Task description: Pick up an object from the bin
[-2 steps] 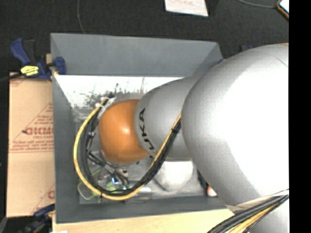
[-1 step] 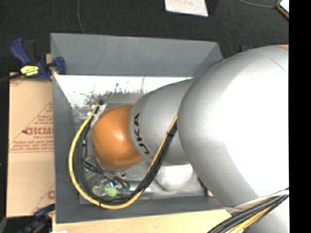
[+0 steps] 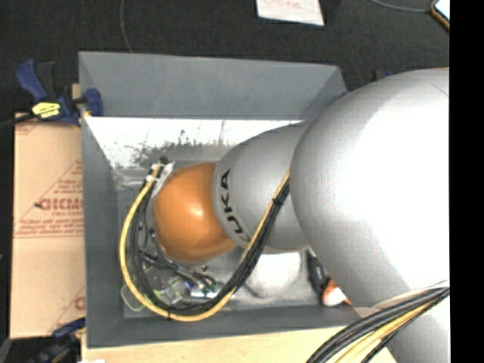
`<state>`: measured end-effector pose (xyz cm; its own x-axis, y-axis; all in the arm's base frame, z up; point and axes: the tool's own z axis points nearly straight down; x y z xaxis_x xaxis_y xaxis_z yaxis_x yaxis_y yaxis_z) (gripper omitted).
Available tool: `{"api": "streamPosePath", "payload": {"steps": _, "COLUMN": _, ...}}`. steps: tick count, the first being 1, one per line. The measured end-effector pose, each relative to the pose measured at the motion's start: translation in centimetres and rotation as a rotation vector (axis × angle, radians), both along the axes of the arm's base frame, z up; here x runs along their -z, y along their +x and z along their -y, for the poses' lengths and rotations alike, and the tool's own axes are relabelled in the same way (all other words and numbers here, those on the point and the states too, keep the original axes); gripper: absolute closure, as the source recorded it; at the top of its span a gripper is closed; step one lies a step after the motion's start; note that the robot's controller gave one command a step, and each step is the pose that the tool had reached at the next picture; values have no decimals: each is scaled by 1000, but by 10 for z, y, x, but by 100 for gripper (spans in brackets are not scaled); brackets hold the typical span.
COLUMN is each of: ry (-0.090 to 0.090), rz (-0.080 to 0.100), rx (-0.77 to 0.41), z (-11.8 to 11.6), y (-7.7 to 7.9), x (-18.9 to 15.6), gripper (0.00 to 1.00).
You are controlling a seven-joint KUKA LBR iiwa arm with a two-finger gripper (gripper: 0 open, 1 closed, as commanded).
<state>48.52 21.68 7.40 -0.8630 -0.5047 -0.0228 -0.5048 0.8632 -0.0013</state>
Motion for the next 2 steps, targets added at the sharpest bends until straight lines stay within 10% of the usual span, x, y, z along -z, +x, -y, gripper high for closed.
{"api": "streamPosePath", "payload": {"steps": 1, "ry": 7, "rz": 3, "rx": 136, "z": 2, "y": 10, "x": -53, "gripper": 0}}
{"api": "streamPosePath", "payload": {"steps": 2, "ry": -2, "rz": 6, "rx": -198, "z": 7, "y": 5, "x": -13, "gripper": 0}}
